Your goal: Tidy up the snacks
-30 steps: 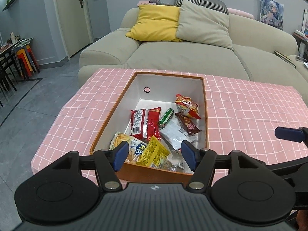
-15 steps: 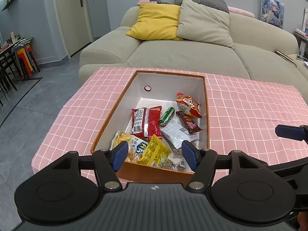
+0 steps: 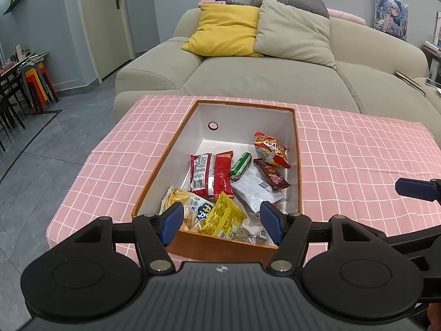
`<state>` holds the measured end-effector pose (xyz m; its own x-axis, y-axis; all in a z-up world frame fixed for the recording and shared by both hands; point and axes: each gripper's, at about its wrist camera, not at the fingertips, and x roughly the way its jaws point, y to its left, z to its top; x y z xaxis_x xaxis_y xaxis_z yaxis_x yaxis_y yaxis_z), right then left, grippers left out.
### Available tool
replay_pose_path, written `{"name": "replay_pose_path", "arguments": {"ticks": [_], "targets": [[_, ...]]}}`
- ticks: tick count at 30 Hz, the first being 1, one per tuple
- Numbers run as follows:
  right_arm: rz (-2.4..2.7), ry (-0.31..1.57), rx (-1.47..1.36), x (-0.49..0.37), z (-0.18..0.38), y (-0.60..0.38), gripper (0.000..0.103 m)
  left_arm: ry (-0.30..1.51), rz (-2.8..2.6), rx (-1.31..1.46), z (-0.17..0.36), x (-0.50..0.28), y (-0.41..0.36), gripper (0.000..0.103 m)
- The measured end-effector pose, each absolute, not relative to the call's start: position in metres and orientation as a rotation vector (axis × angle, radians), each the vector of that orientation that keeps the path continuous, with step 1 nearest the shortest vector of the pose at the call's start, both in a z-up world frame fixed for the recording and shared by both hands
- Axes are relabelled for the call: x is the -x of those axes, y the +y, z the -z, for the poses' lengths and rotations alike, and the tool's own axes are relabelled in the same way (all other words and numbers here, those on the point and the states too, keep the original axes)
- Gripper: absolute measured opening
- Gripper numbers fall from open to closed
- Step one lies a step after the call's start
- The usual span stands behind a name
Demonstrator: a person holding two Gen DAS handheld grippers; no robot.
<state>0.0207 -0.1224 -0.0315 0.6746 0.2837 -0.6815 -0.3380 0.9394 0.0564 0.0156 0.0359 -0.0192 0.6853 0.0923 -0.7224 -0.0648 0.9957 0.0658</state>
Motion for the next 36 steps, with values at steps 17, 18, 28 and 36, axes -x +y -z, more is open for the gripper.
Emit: {"name": "replay_pose_path", "arguments": {"ticks": [17,18,28,36], "targets": [[-0.355,0.749,0.073,-0.0208,0.0303,-0.1218,0.099,0.813,-0.087,-0.028,0.0191,-0.0139,0.0363,0.075],[-0.355,0.749,0.073,-0.0208,0.0298,-0.1216,0.099,0.813,-0.089,-0.028,0.0190,-0.0133,0.0358,0.075],[-0.358,0.750,0.071,-0.0200,0.0298,-0.1208,0.099,0.816,-0.090,-0.024,0.0178,-0.0122,0.0330,0.075],[-0.357,0.752,0.071,-0.0201,0.0304,-0.1215,0.099,0.814,-0.090,-0.031,0.0174,-0.0130,0.0325,0.075]]}}
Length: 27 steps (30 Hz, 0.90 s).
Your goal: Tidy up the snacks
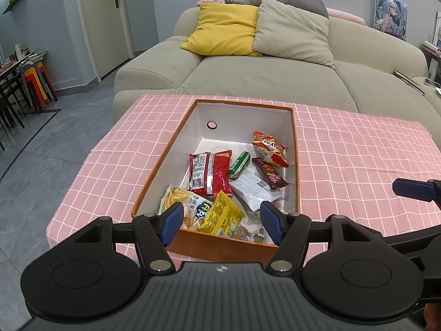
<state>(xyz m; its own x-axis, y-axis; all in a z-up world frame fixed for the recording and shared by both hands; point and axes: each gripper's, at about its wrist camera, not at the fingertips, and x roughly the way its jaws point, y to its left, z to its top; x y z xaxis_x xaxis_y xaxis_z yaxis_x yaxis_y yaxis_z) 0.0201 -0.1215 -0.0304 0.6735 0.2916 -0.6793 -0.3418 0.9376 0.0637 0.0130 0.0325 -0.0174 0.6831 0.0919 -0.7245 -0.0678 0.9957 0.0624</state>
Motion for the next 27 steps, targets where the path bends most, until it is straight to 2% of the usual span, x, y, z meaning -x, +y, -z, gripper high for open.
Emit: {"name": "replay_pose_path", "arguments": {"ticks": [27], "targets": [[-0.360,0.751,0.076,-0.0211,0.0293,-0.1222,0.099,0.797,-0.093,-0.081,0.0147,-0.0118,0.0342,0.075]]}}
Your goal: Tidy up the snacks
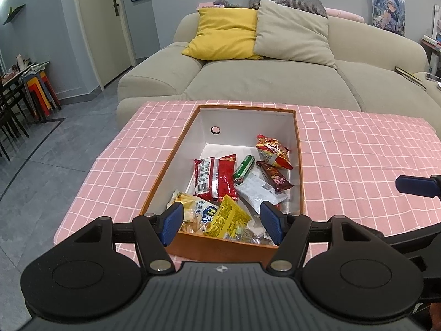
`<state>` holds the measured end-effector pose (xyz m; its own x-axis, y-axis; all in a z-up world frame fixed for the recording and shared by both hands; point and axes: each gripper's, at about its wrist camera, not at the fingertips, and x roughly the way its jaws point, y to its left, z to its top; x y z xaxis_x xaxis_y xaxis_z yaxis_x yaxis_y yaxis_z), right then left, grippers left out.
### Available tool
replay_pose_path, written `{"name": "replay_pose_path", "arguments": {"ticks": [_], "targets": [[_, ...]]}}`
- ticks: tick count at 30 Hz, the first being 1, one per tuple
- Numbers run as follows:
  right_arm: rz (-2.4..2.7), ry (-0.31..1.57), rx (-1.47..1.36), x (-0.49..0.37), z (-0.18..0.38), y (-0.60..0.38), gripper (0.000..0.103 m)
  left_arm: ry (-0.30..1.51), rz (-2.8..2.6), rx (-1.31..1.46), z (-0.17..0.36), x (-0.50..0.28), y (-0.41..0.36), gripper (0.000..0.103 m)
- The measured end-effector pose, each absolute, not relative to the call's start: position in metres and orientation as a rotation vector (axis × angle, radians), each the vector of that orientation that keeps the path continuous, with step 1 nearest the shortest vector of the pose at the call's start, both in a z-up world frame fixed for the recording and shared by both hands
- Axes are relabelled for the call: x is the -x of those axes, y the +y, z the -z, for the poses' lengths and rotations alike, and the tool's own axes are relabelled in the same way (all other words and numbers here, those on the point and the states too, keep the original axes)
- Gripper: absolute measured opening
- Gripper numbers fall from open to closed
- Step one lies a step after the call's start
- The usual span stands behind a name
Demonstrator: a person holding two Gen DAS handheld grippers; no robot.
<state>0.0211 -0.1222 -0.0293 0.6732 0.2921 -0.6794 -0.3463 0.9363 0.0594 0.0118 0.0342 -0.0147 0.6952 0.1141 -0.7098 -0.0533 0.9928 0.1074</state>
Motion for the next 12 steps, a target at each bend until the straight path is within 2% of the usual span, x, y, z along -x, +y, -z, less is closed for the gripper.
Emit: {"name": "replay_pose_path", "arguments": {"ticks": [12], "targets": [[-0.363,0.749,0.080,-0.0207,0.0290,-0.1220,0.099,0.794,-0.089,-0.081,0.0130,-0.0119,0.0343,0.075]]}}
